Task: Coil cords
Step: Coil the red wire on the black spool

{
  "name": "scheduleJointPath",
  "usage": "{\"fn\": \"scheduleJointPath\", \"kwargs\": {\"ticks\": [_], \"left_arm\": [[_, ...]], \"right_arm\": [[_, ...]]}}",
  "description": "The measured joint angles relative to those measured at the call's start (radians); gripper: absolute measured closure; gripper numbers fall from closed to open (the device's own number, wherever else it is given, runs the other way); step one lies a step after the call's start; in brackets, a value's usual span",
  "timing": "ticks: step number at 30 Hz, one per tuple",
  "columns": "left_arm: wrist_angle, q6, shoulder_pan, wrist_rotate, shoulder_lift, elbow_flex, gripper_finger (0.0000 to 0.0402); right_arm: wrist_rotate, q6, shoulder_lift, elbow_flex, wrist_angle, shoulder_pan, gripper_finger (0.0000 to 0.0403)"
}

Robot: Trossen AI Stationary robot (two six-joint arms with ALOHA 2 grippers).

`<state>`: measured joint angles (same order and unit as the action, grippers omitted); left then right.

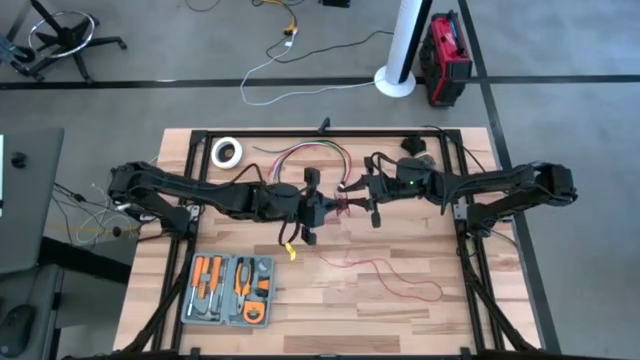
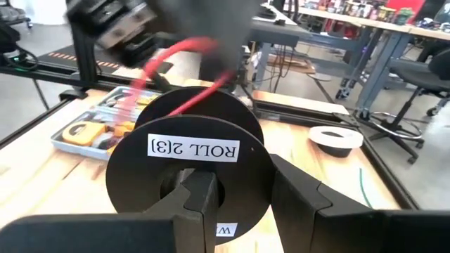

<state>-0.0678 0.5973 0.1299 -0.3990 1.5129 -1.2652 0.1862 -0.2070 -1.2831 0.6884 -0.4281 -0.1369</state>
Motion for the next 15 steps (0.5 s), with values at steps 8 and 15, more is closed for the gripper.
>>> {"fn": "scheduleJointPath", "kwargs": {"ticks": [8,15], "left_arm": [[-0.085,-0.027,-0.029,-0.059,-0.08,0.0,0.0401],[-0.151,-0.103,-0.051,-0.022,-0.083,0.0,0.0401]], "right_arm": [[0.001,-0.001,0.0,0.0,-0.005,0.025,0.0295],[0.001,-0.003,0.025,0.0,-0.02,0.04,0.0295]]}}
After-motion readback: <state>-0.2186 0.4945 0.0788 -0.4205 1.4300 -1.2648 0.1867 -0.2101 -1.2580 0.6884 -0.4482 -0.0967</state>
